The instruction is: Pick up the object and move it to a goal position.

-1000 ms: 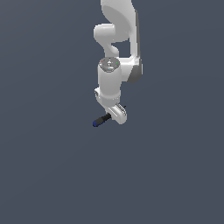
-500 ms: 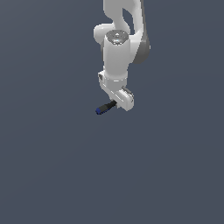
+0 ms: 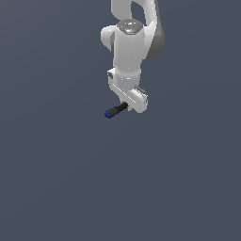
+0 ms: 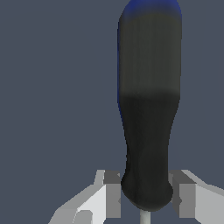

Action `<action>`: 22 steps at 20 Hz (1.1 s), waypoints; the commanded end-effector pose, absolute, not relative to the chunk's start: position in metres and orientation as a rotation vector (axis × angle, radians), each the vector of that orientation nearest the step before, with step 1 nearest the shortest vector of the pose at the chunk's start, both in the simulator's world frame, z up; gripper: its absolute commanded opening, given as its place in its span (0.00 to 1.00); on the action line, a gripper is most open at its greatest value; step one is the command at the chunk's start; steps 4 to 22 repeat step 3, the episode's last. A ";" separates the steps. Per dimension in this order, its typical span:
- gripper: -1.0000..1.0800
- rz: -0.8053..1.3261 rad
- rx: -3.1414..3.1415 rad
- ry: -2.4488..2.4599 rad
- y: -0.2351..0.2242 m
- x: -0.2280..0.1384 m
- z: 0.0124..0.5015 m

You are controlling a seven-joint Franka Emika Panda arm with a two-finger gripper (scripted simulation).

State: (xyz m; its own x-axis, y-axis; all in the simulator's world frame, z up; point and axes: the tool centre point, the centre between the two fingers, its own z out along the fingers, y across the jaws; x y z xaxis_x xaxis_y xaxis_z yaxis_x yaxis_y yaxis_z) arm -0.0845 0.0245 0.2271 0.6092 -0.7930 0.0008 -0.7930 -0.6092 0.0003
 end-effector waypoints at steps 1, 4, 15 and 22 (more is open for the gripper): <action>0.00 0.001 2.817 -1.389 0.025 -0.084 0.227; 0.00 0.000 2.818 -1.389 0.024 -0.084 0.226; 0.00 0.000 2.818 -1.389 0.024 -0.084 0.226; 0.00 0.000 2.818 -1.389 0.024 -0.084 0.226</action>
